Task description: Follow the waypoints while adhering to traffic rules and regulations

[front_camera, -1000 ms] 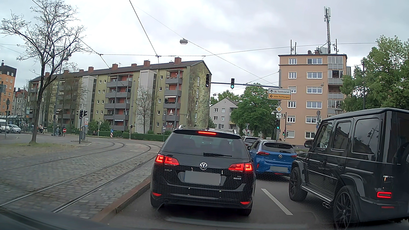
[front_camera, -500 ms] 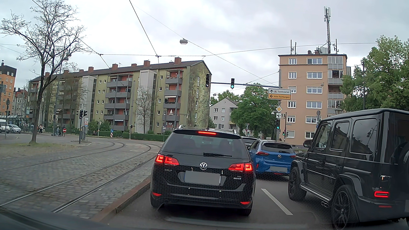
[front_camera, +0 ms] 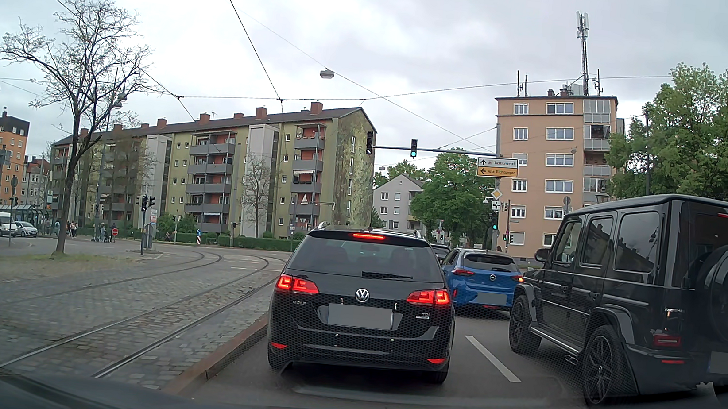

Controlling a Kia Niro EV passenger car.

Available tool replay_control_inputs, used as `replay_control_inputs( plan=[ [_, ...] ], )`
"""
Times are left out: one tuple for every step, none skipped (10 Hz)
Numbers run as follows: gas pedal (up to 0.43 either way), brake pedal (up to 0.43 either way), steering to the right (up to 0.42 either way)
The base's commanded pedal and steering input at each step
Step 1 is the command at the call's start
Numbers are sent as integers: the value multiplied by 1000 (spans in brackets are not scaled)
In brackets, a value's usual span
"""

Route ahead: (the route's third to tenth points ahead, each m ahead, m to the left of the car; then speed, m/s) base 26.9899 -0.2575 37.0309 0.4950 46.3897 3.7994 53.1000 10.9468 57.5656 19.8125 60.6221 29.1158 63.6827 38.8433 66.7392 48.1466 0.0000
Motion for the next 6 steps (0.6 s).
replay_control_inputs(
  plan=[
    [0,232,-10],
    [0,220,-10],
    [0,165,-10],
    [0,128,-10],
    [0,61,-10],
    [0,24,-10]
  ],
)
